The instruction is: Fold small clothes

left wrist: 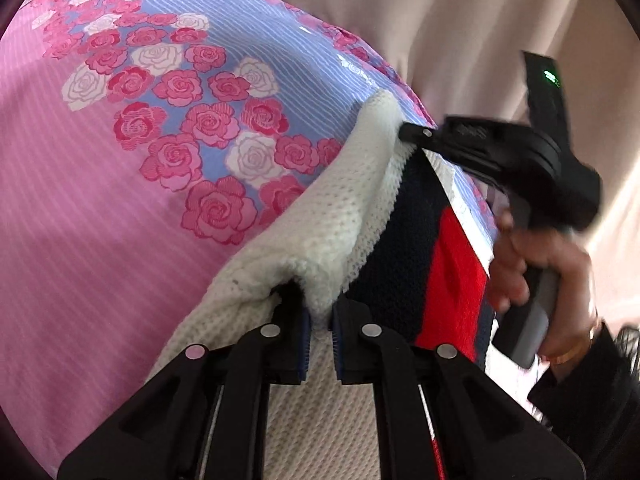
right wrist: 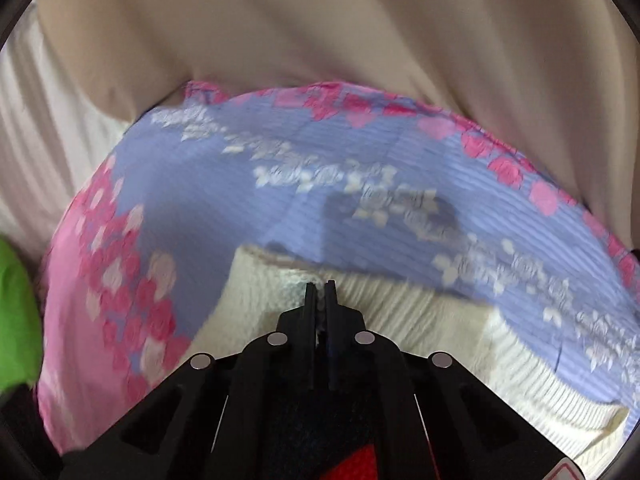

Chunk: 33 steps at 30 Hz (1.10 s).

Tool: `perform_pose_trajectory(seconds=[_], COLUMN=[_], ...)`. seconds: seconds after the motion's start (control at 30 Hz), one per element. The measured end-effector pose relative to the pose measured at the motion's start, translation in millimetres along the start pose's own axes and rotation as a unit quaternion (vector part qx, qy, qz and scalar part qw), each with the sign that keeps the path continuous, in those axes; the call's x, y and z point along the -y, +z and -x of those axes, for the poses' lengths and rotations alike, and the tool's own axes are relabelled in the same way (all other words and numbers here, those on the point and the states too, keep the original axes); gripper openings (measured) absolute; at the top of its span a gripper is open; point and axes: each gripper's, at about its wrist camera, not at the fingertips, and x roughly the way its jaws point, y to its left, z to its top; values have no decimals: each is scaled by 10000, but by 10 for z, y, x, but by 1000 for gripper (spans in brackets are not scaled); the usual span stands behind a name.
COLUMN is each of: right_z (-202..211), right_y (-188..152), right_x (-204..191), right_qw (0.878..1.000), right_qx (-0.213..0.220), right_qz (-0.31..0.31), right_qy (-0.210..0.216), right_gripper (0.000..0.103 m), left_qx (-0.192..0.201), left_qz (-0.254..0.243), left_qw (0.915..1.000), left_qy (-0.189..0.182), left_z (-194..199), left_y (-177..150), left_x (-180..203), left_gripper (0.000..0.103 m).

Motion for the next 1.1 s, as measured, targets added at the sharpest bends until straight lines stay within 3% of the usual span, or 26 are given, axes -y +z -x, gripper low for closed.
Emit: perform_pose_trajectory(seconds=[0.17,0.23,0.27,0.37,0.4,0.47,0.53,0.57,0.63,0.73,0.77,0.83,0.93,1.03,1.1], right_z=[-107,53,296,964,1124,1439,1734,1797,1817,1626,1614,1654,2057,2395,2486], right_y=[74,42,-72,-701,-948,-1571,-2302,-2581,-2845,-2953,-2975,-3001,-3202,-3677,-4040], right_x=[-45,3,61,318,425,688,1029,1189,1354,1437,1436,1465,1351,1159,996], right_qw=[9998,9989,9966,9872,9837,9725,9448,9299,9139,9200,9207,9160,9067,9020,9024], right_qx=[-39,65,335,925,1000,998,977,907,798,546,761,698,1050,1048,856], right_qz=[-131,-447,-702,-1268,-1488,-2049,-2946,-3417,-3821,-3582,-3495,-3678,-3839,-3980,-4036], right_qy=[-110,83,262,282,162,-480,-1047,-1017,-1114,-1495,-1562,-1443,-1398,-1306,-1247], right_gripper=[3,7,7,16,23,30,30,30,30,24,22,20,33,46,50], left_qx=[-37,-127,-158,-154,-146,-189,-163,-153,-114,-76,-78,-133,-323,-506,-659], left_qz=[-42,-44,-26,-146,-244,-404,-355,-356,-479,-530,-500,-429,-478,-696,-848], left_qw=[10000,9999,9999,9998,9995,9988,9991,9991,9983,9975,9976,9973,9967,9951,9924], left_qy=[61,47,30,65,115,223,172,176,312,459,481,578,565,492,597], left_z=[27,52,76,208,238,260,260,265,269,240,229,263,442,720,972], left_y=[-11,8,22,-1,-5,-44,-65,-68,-76,-43,-16,20,-11,-164,-352], left_x=[11,11,3,-9,-9,-43,-98,-98,-41,7,12,11,-45,-184,-360], left_gripper=[9,9,10,19,22,22,21,21,21,21,21,21,22,37,55])
